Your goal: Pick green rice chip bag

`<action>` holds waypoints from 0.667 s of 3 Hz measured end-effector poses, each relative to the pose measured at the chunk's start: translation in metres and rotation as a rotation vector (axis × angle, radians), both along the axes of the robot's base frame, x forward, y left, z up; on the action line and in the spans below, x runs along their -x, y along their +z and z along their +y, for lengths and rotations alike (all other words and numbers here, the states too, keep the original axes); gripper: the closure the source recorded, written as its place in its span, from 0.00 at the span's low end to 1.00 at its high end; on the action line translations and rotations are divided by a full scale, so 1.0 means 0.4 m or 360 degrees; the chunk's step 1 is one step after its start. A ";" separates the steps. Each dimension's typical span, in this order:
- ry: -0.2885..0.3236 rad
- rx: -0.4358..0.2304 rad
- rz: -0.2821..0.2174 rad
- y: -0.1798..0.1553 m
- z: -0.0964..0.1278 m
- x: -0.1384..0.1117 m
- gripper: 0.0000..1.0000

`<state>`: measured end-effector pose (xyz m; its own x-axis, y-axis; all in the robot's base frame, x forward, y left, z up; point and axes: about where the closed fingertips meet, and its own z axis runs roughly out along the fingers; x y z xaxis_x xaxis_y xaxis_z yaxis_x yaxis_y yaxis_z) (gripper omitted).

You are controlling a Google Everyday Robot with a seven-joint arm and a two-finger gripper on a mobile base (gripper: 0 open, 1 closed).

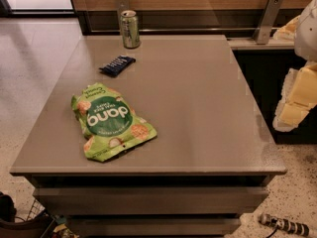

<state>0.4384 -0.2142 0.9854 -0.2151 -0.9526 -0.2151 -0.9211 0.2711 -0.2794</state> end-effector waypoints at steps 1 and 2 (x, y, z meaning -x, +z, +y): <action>0.0000 0.0000 0.0000 0.000 0.000 0.000 0.00; -0.0037 -0.0072 -0.0036 0.007 0.036 -0.029 0.00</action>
Offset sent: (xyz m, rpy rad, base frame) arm 0.0352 0.0399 0.0034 0.1318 -0.0461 -0.0685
